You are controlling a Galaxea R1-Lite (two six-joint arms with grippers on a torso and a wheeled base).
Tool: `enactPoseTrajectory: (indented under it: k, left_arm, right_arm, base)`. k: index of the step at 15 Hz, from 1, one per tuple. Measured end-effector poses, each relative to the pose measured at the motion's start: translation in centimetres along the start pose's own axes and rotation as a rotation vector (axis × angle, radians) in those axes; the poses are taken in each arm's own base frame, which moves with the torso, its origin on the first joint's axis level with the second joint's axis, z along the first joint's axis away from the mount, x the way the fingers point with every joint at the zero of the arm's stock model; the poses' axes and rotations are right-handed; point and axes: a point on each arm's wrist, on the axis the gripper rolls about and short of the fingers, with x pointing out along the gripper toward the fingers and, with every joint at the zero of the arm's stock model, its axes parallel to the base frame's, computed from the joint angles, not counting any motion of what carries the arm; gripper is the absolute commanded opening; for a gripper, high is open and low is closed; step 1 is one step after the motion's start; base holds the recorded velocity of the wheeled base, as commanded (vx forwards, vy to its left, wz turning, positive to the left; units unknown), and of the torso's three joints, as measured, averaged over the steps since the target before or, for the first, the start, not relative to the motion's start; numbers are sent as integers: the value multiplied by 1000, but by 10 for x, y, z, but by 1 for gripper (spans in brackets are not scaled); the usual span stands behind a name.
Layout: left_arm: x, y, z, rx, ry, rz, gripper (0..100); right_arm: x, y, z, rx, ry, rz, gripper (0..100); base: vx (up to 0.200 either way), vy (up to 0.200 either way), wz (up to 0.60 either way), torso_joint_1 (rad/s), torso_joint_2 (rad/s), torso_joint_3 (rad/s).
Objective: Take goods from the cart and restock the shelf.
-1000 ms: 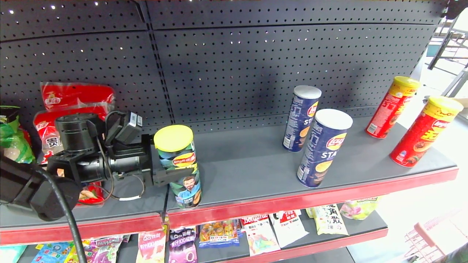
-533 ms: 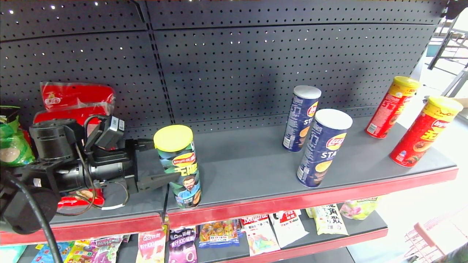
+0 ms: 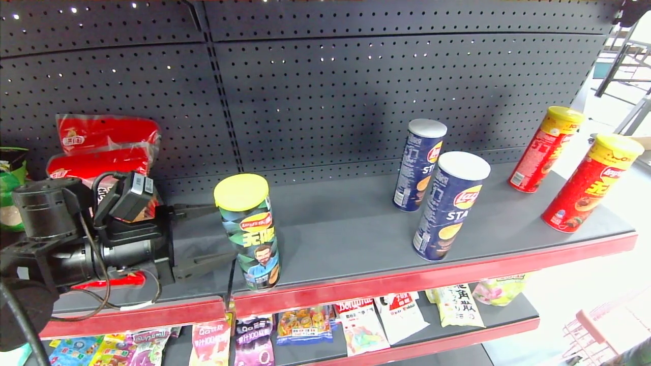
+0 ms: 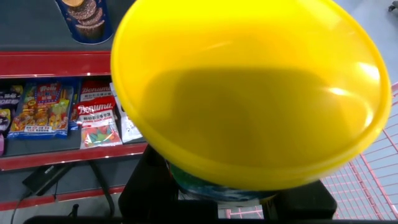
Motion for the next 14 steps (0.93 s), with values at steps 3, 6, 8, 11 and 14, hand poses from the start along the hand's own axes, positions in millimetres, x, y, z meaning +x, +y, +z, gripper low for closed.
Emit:
enactPoseTrajectory:
  k: [3, 6, 8, 11, 14]
  left_arm:
    - [1, 1, -2, -7, 15, 31, 100]
    - [3, 3, -4, -13, 24, 44, 100]
    - [5, 5, -7, -20, 30, 47, 100]
    - [6, 6, -9, -26, 39, 62, 100]
    - [6, 7, -11, -32, 44, 65, 100]
  right_arm:
    - [0, 0, 0, 0, 0, 0, 0]
    - [1, 0, 0, -1, 6, 0, 0]
    - [2, 0, 0, -2, 10, 1, 0]
    - [2, 0, 0, -2, 12, 1, 0]
    - [2, 0, 0, -3, 13, 1, 0]
  base:
    - [0, 0, 0, 0, 0, 0]
    - [0, 0, 0, 0, 0, 0]
    - [0, 0, 0, 0, 0, 0]
    - [0, 0, 0, 0, 0, 0]
    - [0, 0, 0, 0, 0, 0]
